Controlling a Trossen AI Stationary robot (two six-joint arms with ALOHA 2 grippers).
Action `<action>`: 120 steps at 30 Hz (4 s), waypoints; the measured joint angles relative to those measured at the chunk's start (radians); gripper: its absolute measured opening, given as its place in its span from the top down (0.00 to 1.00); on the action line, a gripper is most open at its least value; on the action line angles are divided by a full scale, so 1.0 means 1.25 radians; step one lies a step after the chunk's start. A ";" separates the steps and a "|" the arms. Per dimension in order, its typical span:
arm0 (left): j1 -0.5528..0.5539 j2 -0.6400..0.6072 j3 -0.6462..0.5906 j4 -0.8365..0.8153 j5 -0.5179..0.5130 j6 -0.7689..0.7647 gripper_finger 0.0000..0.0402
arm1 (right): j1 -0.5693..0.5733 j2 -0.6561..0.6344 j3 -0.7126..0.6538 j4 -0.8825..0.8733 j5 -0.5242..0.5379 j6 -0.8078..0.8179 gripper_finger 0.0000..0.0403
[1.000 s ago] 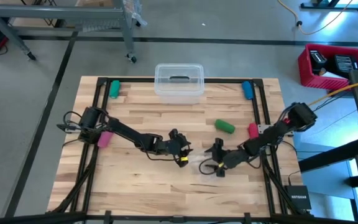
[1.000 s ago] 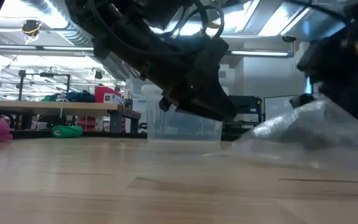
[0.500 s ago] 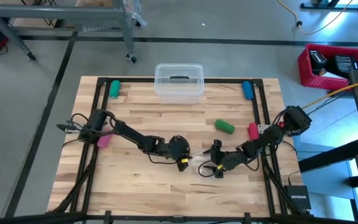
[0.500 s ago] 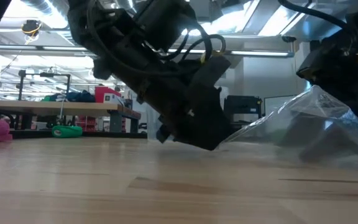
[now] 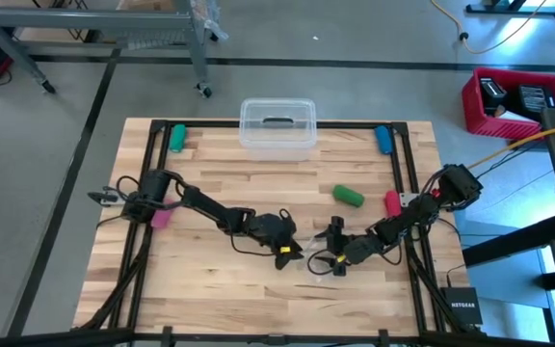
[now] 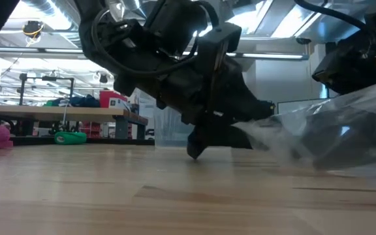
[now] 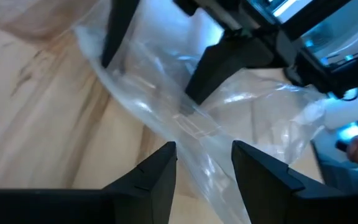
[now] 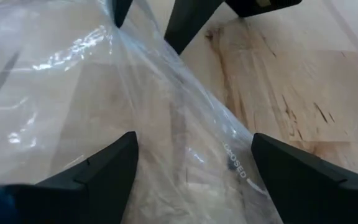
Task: Roll bandage
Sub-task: Open the transparent zip bag
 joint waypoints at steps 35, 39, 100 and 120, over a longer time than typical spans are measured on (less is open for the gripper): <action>-0.006 -0.020 0.000 -0.032 -0.083 0.201 1.00 | -0.001 -0.416 0.036 -0.452 -0.074 0.078 0.20; -0.004 -0.032 0.001 -0.031 -0.083 0.221 1.00 | -0.001 -0.482 0.041 -0.578 -0.154 0.220 0.20; -0.030 0.021 0.001 -0.050 -0.103 0.214 0.98 | 0.015 -0.142 0.046 -0.204 -0.213 0.564 0.61; -0.006 -0.208 0.001 -0.187 -0.158 0.358 0.98 | 0.016 -0.140 0.104 -0.246 -0.029 0.046 0.97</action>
